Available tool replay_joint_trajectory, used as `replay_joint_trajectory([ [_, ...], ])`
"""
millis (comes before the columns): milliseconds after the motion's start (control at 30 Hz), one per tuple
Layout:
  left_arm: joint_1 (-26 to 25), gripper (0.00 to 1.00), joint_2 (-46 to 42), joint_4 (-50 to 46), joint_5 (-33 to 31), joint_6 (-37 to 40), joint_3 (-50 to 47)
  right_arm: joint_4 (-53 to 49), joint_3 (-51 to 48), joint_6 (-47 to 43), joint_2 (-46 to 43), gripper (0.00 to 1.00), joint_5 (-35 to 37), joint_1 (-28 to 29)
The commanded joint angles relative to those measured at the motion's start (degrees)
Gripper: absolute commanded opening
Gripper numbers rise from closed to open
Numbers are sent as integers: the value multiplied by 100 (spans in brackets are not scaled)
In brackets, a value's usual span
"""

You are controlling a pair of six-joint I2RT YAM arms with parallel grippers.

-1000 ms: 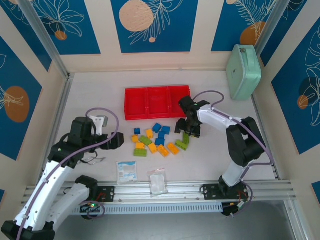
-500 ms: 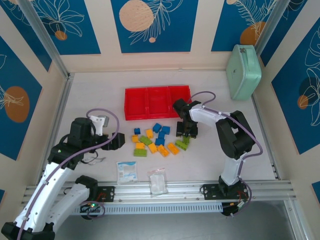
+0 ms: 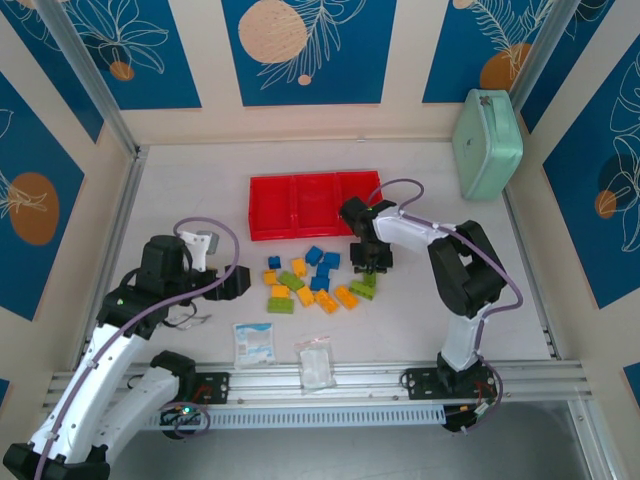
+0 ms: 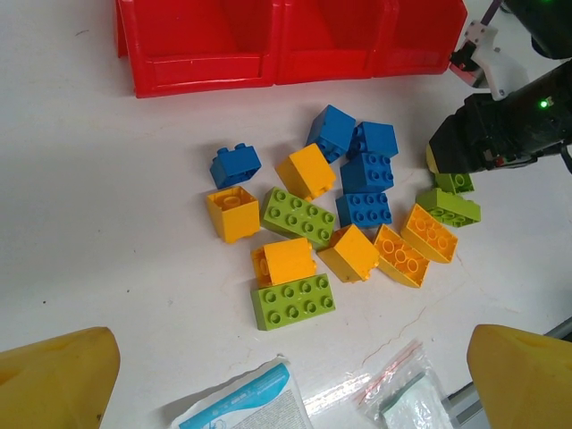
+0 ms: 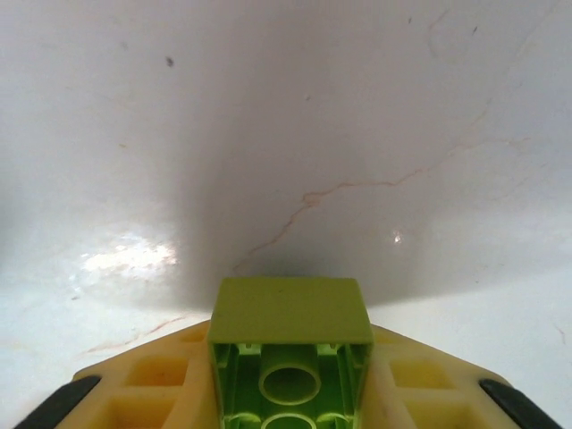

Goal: Sort the legos into containers by color
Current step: Pick up the lego from the center of the table, then place the lego in the container.

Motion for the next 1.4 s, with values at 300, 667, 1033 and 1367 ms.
replay_joint_trajectory([
  [300, -42, 99, 20, 78, 88, 47, -45, 124, 1251, -1016, -677, 18, 241, -304],
  [667, -43, 99, -280, 245, 78, -77, -170, 725, 2749, -1947, 736, 17, -359, -1020],
  [1033, -38, 100, -414, 388, 368, -164, -169, 778, 3759, -2335, 1762, 24, -874, -1186],
  [1367, -38, 99, -172, 247, 876, 167, -24, 652, 3760, -2240, 1788, 56, -960, -1168],
])
